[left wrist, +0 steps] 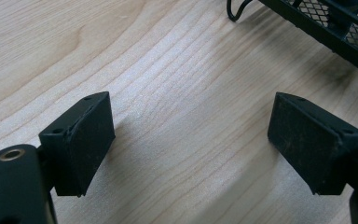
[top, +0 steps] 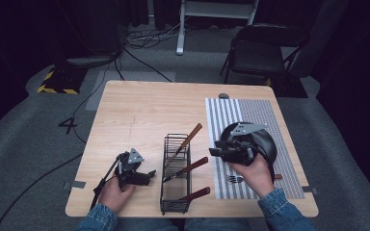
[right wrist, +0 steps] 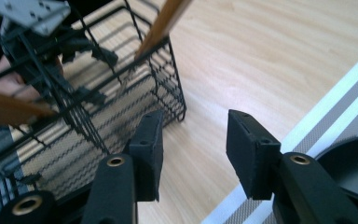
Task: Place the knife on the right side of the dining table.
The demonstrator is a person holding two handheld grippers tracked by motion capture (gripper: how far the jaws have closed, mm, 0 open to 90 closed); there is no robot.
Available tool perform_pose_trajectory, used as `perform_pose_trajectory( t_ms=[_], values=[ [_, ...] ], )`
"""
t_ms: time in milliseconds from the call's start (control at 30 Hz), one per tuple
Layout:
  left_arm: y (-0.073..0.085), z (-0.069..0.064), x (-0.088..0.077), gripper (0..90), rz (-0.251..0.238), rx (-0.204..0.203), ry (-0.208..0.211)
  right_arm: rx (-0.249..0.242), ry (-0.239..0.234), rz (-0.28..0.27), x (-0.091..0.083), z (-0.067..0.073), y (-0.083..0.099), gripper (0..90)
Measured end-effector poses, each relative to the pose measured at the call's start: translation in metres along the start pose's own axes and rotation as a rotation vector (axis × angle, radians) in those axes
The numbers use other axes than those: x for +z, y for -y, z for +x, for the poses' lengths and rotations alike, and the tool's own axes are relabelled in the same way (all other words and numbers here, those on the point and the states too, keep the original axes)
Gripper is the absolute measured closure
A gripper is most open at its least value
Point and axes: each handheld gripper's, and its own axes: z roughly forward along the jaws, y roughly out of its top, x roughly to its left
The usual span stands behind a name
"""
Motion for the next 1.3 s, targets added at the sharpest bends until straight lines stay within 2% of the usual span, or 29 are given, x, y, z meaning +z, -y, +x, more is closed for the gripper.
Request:
perform_pose_trajectory(
  t_ms=[200,333,633,800,833,867,900,933,1000,1300],
  values=[
    [0.000,0.000,0.000,14.7,0.000,0.001,0.002,-0.003,0.003,-0.016,0.000,-0.003,-0.015,58.6],
    [-0.001,0.000,0.001,14.7,0.000,0.001,0.002,0.024,-0.011,-0.022,0.001,-0.010,-0.033,58.6],
    [-0.001,0.000,0.001,14.7,0.001,0.002,0.002,0.026,-0.033,-0.010,0.009,-0.008,-0.049,58.7],
    [-0.001,0.000,0.001,14.7,0.001,0.002,0.002,0.050,-0.054,-0.010,0.016,-0.008,-0.055,60.1],
    [-0.001,0.000,0.001,14.7,0.001,0.003,0.002,0.077,-0.065,0.002,0.020,-0.010,-0.057,61.2],
    [-0.001,0.000,0.001,14.7,0.001,0.003,0.002,0.077,-0.065,0.002,0.020,-0.010,-0.057,61.2],
    [-0.001,0.000,0.001,14.7,0.001,0.003,0.002,0.104,-0.077,0.012,0.024,-0.012,-0.059,62.1],
    [-0.001,0.000,0.001,14.7,0.001,0.003,0.002,0.104,-0.077,0.012,0.024,-0.012,-0.059,62.1],
    [-0.001,0.000,0.001,14.7,0.001,0.003,0.002,0.134,-0.098,0.012,0.029,-0.014,-0.062,63.5],
    [-0.001,0.000,0.001,14.7,0.001,0.003,0.002,0.157,-0.120,0.028,0.038,-0.015,-0.069,68.0]
  ],
)
